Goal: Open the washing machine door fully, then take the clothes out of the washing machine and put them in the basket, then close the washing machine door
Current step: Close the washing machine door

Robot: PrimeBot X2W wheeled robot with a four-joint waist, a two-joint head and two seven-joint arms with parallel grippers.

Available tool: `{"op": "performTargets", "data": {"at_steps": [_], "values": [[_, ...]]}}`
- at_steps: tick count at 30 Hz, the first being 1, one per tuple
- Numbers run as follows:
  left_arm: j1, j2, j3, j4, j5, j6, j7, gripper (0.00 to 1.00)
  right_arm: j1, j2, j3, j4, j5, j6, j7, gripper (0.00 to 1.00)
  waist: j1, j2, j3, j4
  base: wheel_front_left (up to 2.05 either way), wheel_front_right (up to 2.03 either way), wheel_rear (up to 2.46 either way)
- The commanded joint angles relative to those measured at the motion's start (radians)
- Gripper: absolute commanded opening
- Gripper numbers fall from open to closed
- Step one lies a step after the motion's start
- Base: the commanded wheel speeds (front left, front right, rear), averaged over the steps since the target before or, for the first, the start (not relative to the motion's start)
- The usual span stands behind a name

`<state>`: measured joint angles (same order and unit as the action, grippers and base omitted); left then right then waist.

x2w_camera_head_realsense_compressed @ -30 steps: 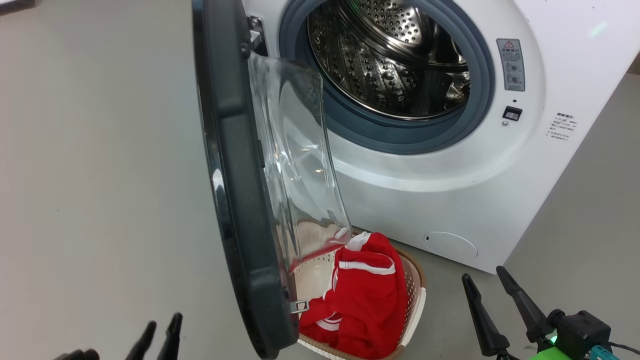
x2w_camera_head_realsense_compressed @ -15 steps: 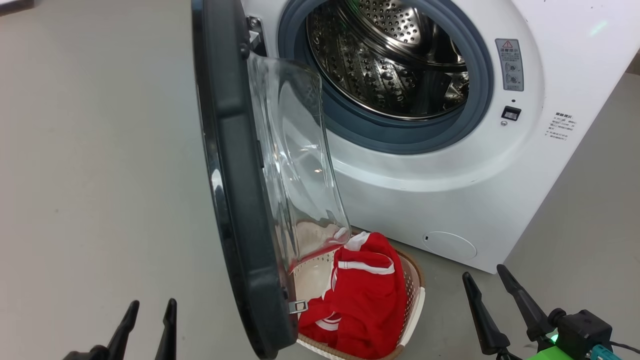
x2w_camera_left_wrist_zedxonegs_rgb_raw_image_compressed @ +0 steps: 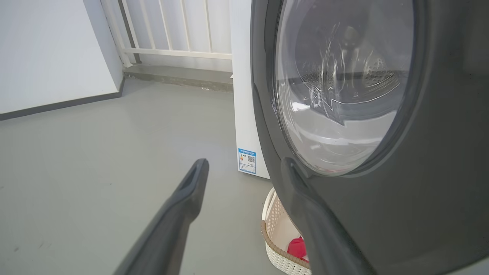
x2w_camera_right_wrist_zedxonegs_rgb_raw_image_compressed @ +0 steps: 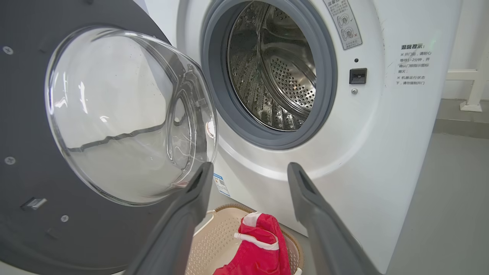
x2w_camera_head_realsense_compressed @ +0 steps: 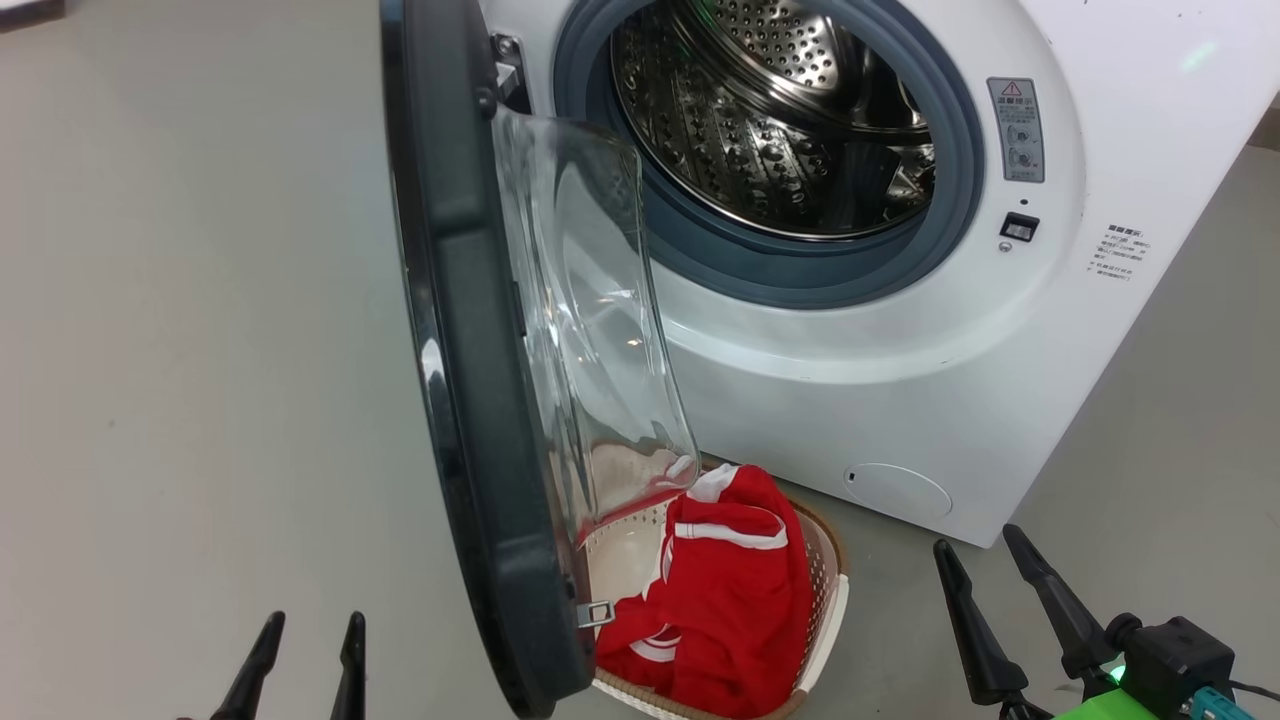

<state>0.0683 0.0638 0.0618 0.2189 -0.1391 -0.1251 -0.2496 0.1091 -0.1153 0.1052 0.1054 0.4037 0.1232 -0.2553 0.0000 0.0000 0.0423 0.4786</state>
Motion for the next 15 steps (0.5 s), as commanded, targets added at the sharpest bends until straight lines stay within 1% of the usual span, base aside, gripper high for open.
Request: {"op": "performTargets", "data": {"at_steps": [1,11,15], "values": [[-0.009,0.004,0.039,-0.02,0.007,-0.006,-0.012,1.0,-0.038,-0.012,0.017,-0.025,-0.005,0.008,-0.006,1.0,0.0,0.0,0.001,-0.001,0.0,0.0,0.0],[-0.015,-0.005,0.044,-0.025,0.006,-0.006,-0.012,1.0,-0.042,-0.008,0.012,-0.023,-0.007,0.008,-0.006,1.0,0.0,0.0,0.005,-0.004,0.0,0.0,0.0],[-0.019,-0.007,0.047,-0.027,-0.026,-0.006,-0.012,0.99,-0.041,-0.007,0.012,-0.023,-0.007,0.008,-0.006,1.0,0.0,0.0,0.005,-0.005,0.0,0.0,0.0]]}}
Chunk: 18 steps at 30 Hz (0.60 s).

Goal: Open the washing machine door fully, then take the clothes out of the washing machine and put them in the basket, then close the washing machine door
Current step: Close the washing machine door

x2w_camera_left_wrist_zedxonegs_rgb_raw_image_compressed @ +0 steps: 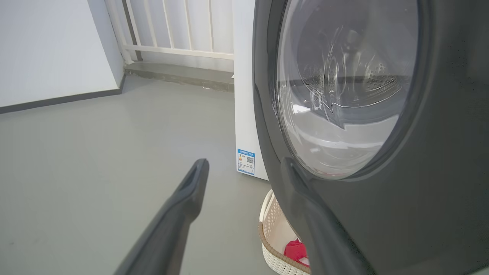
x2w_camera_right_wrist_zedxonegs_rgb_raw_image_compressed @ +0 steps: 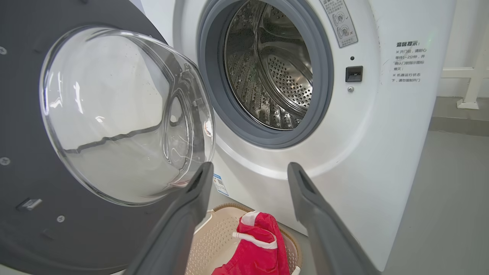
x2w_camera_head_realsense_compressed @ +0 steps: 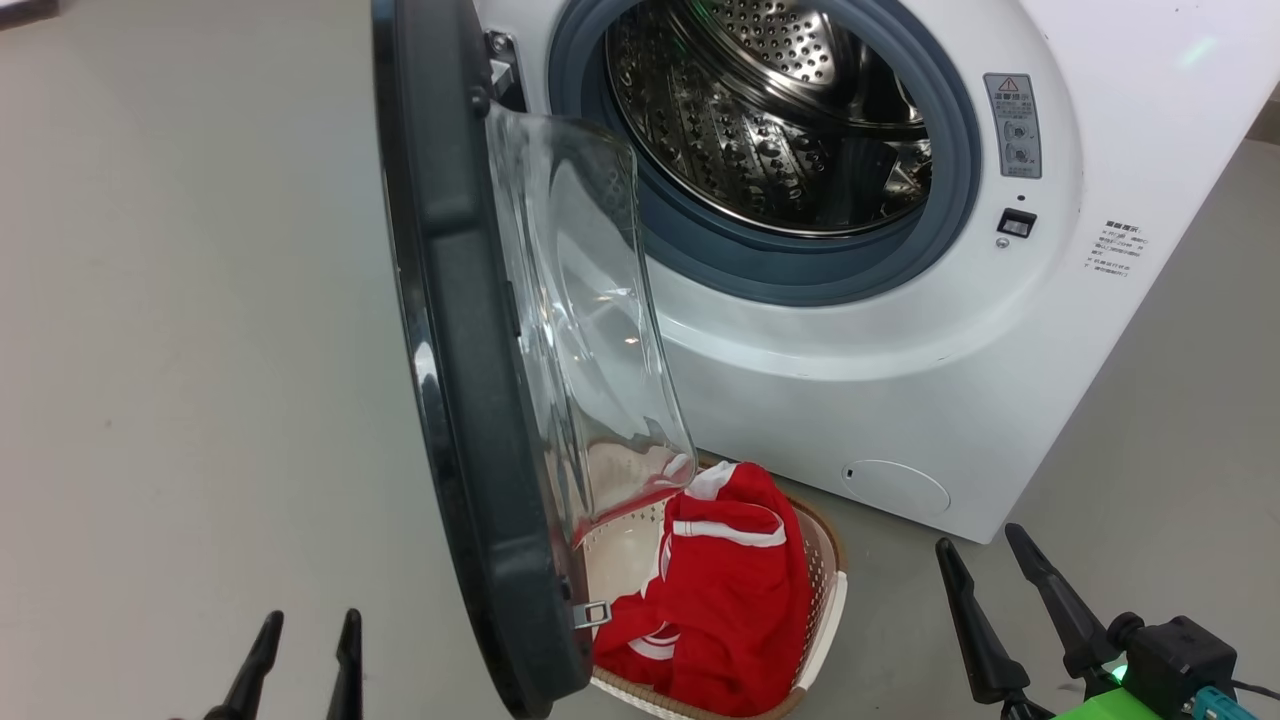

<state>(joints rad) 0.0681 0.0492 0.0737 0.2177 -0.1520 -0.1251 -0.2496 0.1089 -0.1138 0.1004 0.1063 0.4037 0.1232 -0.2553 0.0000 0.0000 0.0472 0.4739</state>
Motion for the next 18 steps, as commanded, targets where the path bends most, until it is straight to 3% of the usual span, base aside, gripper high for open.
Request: {"op": "performTargets", "data": {"at_steps": [1,3,10,18], "values": [[-0.021,0.007,0.035,-0.026,-0.039,-0.006,-0.012,0.67,-0.041,-0.008,0.016,-0.024,-0.007,0.008,-0.006,1.0,0.0,0.0,0.0,0.0,0.0,0.0,0.0],[-0.03,0.005,0.038,-0.03,-0.104,-0.006,-0.012,0.0,-0.04,-0.008,0.015,-0.024,-0.007,0.008,-0.006,1.0,0.0,0.0,-0.001,0.002,0.0,0.0,0.0],[-0.073,0.038,0.032,-0.093,-0.273,-0.006,-0.012,0.0,-0.035,-0.007,0.013,-0.024,-0.007,0.008,-0.006,1.0,0.0,0.0,-0.008,0.006,0.0,0.0,0.0],[-0.148,0.145,0.016,-0.151,-0.745,-0.006,-0.012,0.0,-0.032,-0.002,0.024,-0.021,-0.004,0.008,-0.006,1.0,0.0,0.0,-0.016,0.0,0.0,0.0,0.0]]}}
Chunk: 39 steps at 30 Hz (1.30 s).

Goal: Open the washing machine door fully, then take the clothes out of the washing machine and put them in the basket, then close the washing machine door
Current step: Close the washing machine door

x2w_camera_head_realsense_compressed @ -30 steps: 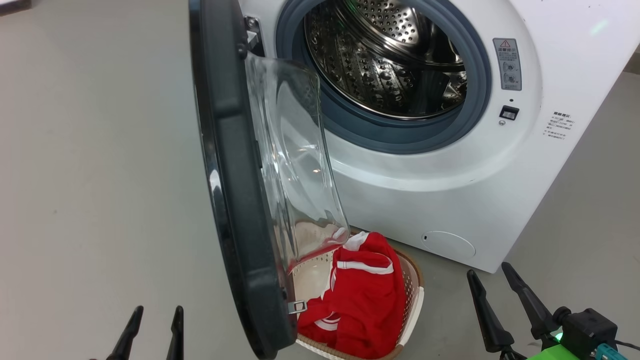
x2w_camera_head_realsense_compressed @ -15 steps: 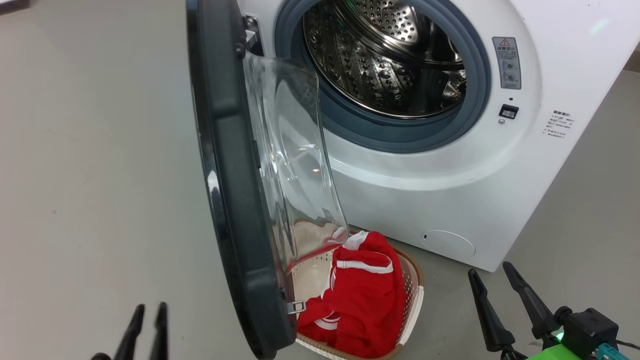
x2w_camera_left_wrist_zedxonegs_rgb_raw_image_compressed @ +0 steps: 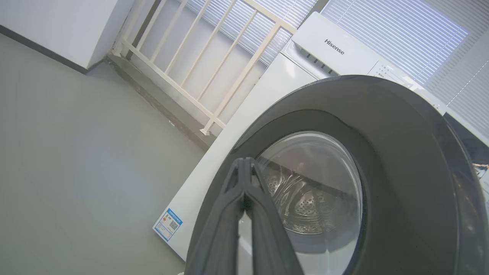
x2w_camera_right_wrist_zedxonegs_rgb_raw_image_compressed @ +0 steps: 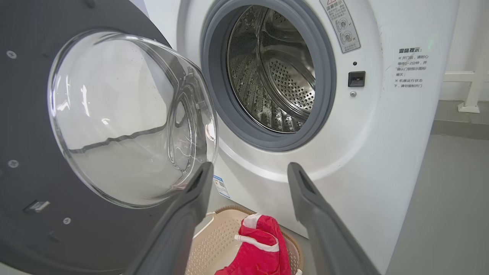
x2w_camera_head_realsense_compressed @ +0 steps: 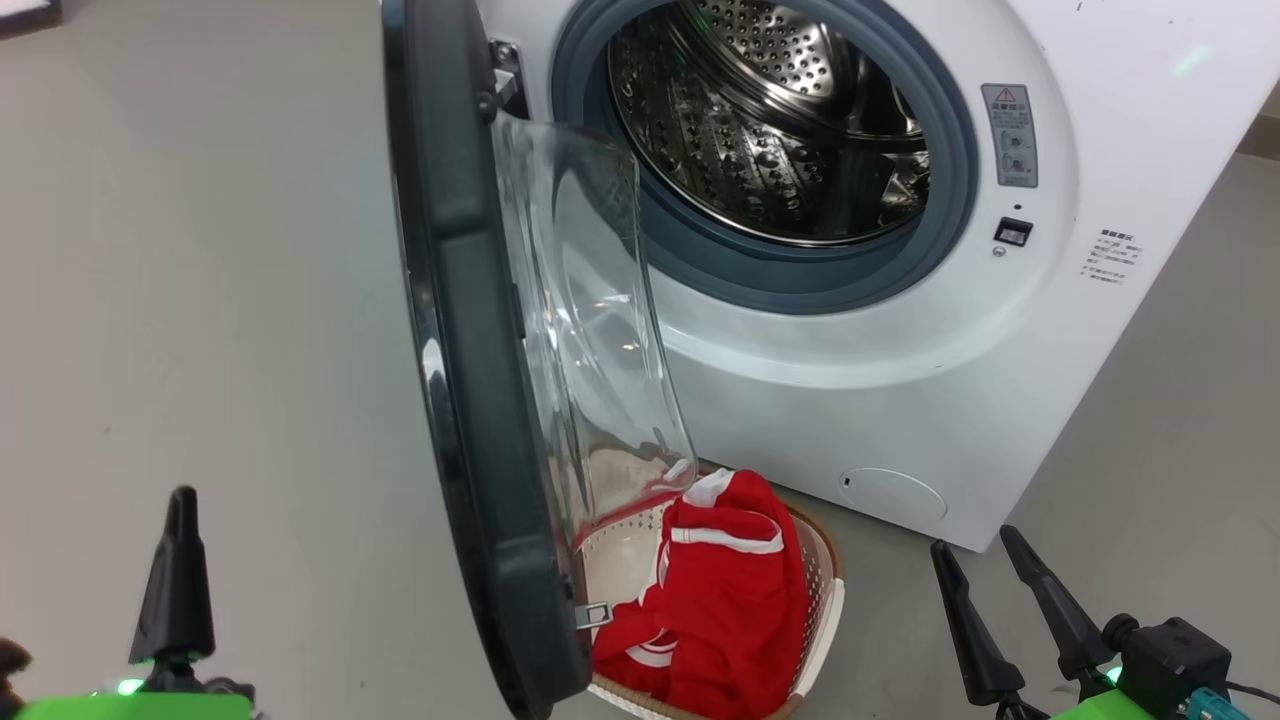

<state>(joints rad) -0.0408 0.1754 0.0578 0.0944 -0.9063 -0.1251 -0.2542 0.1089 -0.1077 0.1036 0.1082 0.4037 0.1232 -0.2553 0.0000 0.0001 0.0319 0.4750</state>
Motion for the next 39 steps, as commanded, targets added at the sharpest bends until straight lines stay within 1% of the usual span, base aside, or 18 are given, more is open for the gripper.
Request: {"op": "performTargets", "data": {"at_steps": [1,3,4,5,7,8,10,12,14,16,19,23,28,32,33,34,39], "values": [[-0.046,0.037,0.019,-0.031,-0.061,-0.006,-0.008,0.0,-0.031,-0.007,0.022,-0.022,-0.004,0.008,-0.006,1.0,0.0,-0.0001,-0.002,-0.004,0.0,0.0,0.0],[-0.058,0.067,-0.007,-0.046,-0.232,-0.006,0.001,0.0,-0.029,-0.006,0.023,-0.023,-0.003,0.008,-0.006,1.0,0.0,-0.0001,-0.004,-0.01,0.0,0.0,0.0],[-0.062,0.083,-0.018,-0.058,-0.323,-0.006,0.024,0.0,-0.028,-0.006,0.023,-0.023,-0.003,0.008,-0.006,1.0,0.0,-0.0001,-0.005,-0.012,0.0,0.0,0.0],[-0.064,0.101,-0.028,-0.068,-0.403,-0.006,0.057,0.0,-0.026,-0.005,0.023,-0.023,-0.002,0.008,-0.006,1.0,0.0,-0.0001,-0.006,-0.015,0.0,0.0,0.0],[-0.064,0.119,-0.036,-0.091,-0.563,-0.006,0.144,0.0,-0.025,-0.005,0.024,-0.023,-0.002,0.008,-0.006,1.0,0.0,-0.0001,-0.006,-0.021,0.0,0.0,0.0],[-0.063,0.135,-0.036,-0.104,-0.611,-0.006,0.182,0.0,-0.024,-0.005,0.024,-0.024,-0.002,0.008,-0.006,1.0,0.0,-0.0001,-0.004,-0.024,0.0,0.0,0.0],[-0.056,0.146,-0.036,-0.115,-0.711,-0.006,0.27,0.0,-0.023,-0.005,0.024,-0.026,-0.003,0.008,-0.006,1.0,0.0,-0.0001,-0.002,-0.028,0.0,0.0,0.0],[-0.045,0.165,-0.045,-0.121,-0.766,-0.006,0.367,0.0,-0.024,-0.007,0.025,-0.026,-0.002,0.008,-0.006,1.0,0.0,-0.0001,0.001,-0.033,0.0,0.0,0.0],[-0.03,0.167,-0.053,-0.125,-0.818,-0.006,0.464,0.0,-0.024,-0.007,0.026,-0.026,-0.002,0.008,-0.006,1.0,0.0,-0.0001,0.003,-0.038,0.0,0.0,0.0],[-0.016,0.176,-0.057,-0.132,-0.827,-0.006,0.54,0.0,-0.025,-0.007,0.026,-0.025,-0.002,0.008,-0.006,1.0,0.0,-0.0001,0.005,-0.043,0.0,0.0,0.0],[-0.001,0.166,-0.053,-0.145,-0.838,-0.006,0.626,0.0,-0.026,-0.008,0.026,-0.026,-0.001,0.008,-0.006,1.0,0.0,-0.0001,0.008,-0.048,0.0,0.0,0.0],[0.008,0.141,-0.053,-0.157,-0.818,-0.006,0.701,0.0,-0.029,-0.01,0.023,-0.028,-0.002,0.008,-0.006,1.0,0.0,-0.0001,0.016,-0.051,0.0,0.0,0.0],[-0.008,0.09,-0.054,-0.161,-0.79,-0.006,0.758,0.0,-0.041,-0.011,0.021,-0.029,-0.005,0.008,-0.006,1.0,0.0,-0.0001,0.029,-0.059,0.0,0.0,0.0],[-0.022,0.06,-0.065,-0.171,-0.755,-0.006,0.792,0.0,-0.051,-0.011,0.018,-0.032,-0.007,0.008,-0.006,1.0,0.0,-0.0001,0.04,-0.075,0.0,0.0,0.0],[-0.022,0.06,-0.065,-0.171,-0.755,-0.006,0.792,0.0,-0.051,-0.011,0.018,-0.032,-0.007,0.008,-0.006,1.0,0.0,-0.0001,0.04,-0.075,0.0,0.0,0.0],[-0.038,0.038,-0.063,-0.179,-0.74,-0.006,0.805,0.0,-0.056,-0.012,0.014,-0.036,-0.008,0.008,-0.006,1.0,0.0,-0.0001,0.047,-0.089,0.0,0.0,0.0],[-0.055,0.014,-0.07,-0.189,-0.715,-0.006,0.82,0.0,-0.063,-0.012,0.007,-0.04,-0.011,0.008,-0.006,1.0,0.0,-0.0001,0.057,-0.114,0.0,0.0,0.0]]}}
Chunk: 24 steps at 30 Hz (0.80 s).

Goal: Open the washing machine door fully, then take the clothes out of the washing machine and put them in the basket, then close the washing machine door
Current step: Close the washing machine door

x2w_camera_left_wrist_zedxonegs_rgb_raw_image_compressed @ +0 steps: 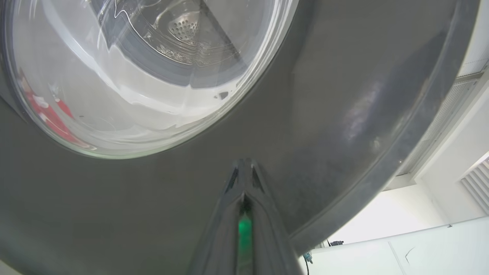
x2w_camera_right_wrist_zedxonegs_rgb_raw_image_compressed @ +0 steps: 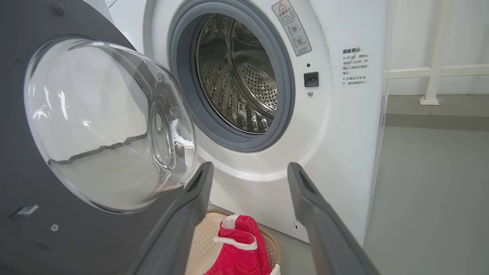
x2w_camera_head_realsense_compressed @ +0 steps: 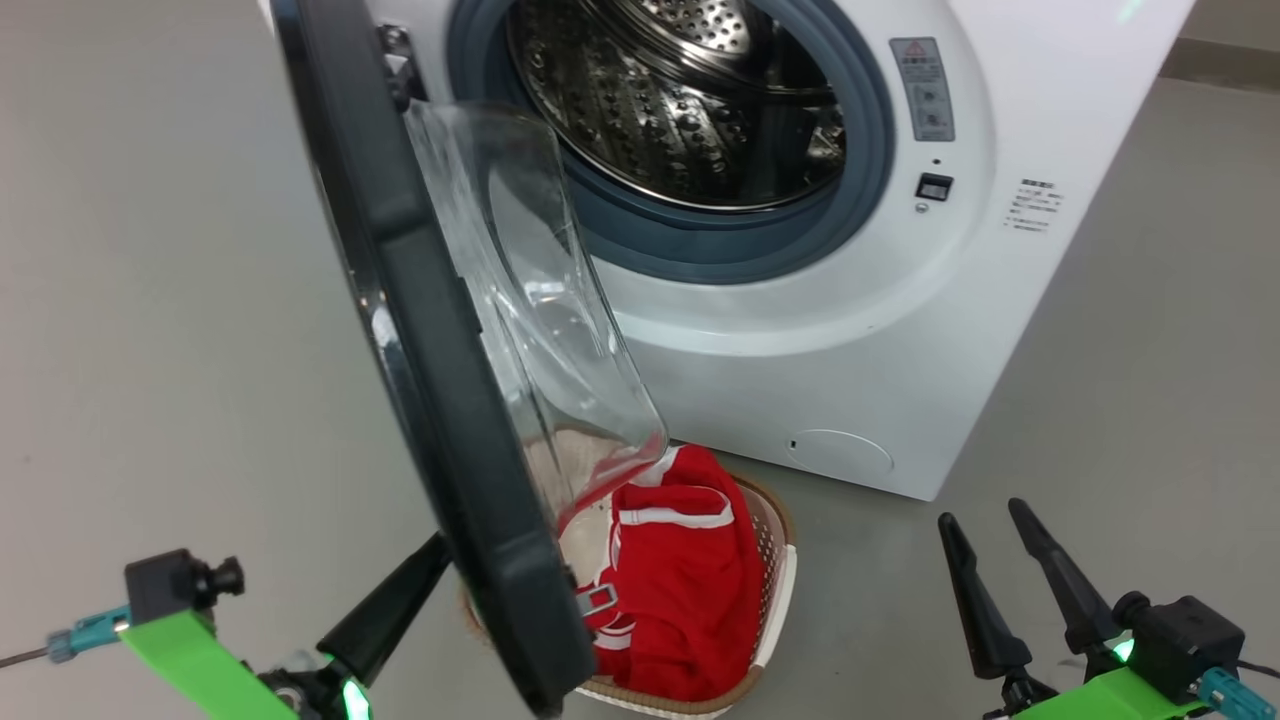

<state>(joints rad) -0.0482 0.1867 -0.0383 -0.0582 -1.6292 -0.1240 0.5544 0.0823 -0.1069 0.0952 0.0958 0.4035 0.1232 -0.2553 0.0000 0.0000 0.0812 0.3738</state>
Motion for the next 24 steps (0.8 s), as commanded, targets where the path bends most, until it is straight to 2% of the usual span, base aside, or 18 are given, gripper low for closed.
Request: {"op": "performTargets", "data": {"at_steps": [1,12,24], "values": [[-0.053,-0.003,0.022,-0.038,0.016,-0.007,0.012,0.0,-0.037,-0.012,0.012,-0.028,-0.011,0.008,-0.006,1.0,0.0,0.0,0.01,-0.019,0.0,0.0,0.0],[-0.164,-0.065,-0.042,-0.003,0.105,-0.007,-0.044,0.0,-0.056,-0.002,-0.01,-0.035,-0.015,0.008,-0.006,1.0,0.0,0.0,0.05,-0.099,0.0,0.0,0.0],[-0.347,-0.051,-0.12,0.097,0.176,-0.007,-0.211,0.0,-0.093,0.011,-0.025,-0.039,-0.017,0.008,-0.006,1.0,0.0,0.0,0.11,-0.209,0.0,0.0,0.0]]}}
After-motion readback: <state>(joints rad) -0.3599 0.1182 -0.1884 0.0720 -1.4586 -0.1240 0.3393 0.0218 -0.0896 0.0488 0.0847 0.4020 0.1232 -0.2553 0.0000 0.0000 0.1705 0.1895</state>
